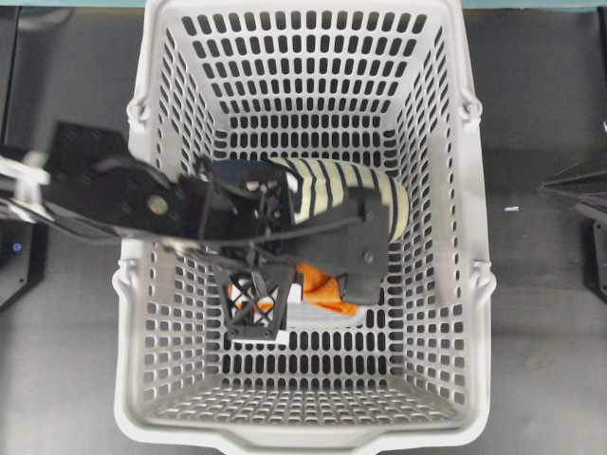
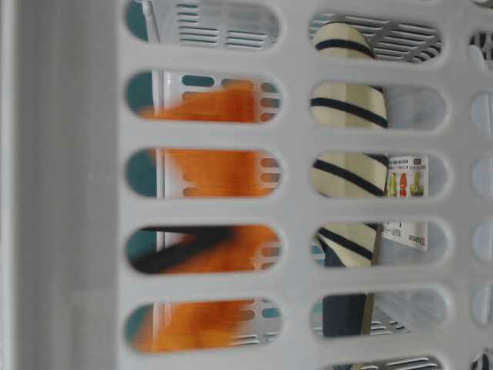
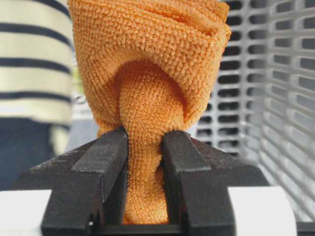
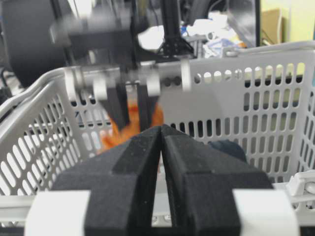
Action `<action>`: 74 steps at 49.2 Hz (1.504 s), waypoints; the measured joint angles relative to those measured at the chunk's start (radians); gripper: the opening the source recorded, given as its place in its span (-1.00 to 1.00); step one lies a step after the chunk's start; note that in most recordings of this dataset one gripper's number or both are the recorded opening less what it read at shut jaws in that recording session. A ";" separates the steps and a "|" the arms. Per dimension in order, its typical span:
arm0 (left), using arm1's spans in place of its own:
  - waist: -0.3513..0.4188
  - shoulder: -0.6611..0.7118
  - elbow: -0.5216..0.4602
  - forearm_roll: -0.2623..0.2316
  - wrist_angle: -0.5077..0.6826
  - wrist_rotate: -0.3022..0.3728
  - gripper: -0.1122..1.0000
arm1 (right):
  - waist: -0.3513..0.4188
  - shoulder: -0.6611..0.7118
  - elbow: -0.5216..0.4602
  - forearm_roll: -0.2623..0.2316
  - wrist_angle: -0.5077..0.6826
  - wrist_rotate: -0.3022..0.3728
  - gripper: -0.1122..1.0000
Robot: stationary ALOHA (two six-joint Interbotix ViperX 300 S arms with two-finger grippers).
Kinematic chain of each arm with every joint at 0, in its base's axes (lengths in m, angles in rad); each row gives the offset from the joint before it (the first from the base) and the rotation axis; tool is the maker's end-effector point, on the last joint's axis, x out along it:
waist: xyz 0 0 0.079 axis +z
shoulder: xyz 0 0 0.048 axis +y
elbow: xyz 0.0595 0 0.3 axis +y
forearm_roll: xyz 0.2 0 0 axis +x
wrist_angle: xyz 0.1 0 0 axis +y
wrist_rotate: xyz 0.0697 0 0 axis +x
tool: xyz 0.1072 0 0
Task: Pick up the orange cloth from the shopping basket with the left arm.
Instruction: 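Lift the gripped orange cloth upward out of the basket with the left gripper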
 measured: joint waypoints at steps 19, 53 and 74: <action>0.029 0.021 -0.413 0.000 0.350 0.080 -0.49 | 0.002 -0.002 0.000 0.000 -0.002 0.000 -0.80; 0.037 0.054 -0.437 0.000 0.383 0.086 -0.49 | 0.002 -0.003 0.000 0.000 0.000 0.000 -0.80; 0.037 0.058 -0.437 0.002 0.382 0.087 -0.49 | -0.005 -0.003 0.003 -0.002 -0.002 0.000 -0.80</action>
